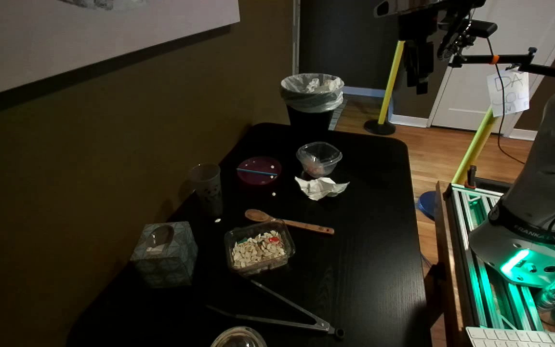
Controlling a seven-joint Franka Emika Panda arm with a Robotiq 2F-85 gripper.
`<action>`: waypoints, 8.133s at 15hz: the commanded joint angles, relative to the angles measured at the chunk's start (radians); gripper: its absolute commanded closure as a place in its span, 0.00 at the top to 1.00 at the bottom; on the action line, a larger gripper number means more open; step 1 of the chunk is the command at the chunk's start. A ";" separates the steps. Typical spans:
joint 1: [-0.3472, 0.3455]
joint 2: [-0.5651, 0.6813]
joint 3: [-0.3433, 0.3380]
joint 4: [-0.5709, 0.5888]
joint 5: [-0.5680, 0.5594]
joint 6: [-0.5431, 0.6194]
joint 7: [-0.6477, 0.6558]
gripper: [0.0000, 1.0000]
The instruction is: Put the silver bowl on top of the tissue box
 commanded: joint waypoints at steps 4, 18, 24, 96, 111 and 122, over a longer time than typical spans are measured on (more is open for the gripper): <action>0.001 0.000 0.000 0.001 0.000 -0.001 0.001 1.00; 0.001 0.000 0.000 0.001 0.000 -0.001 0.001 1.00; 0.001 0.000 0.000 0.001 0.000 -0.001 0.001 1.00; 0.406 1.515 0.499 0.846 0.161 0.819 0.445 0.85; 0.512 1.527 0.425 0.941 0.102 0.775 0.563 0.90; 0.574 1.446 0.390 0.907 0.037 0.712 0.651 0.07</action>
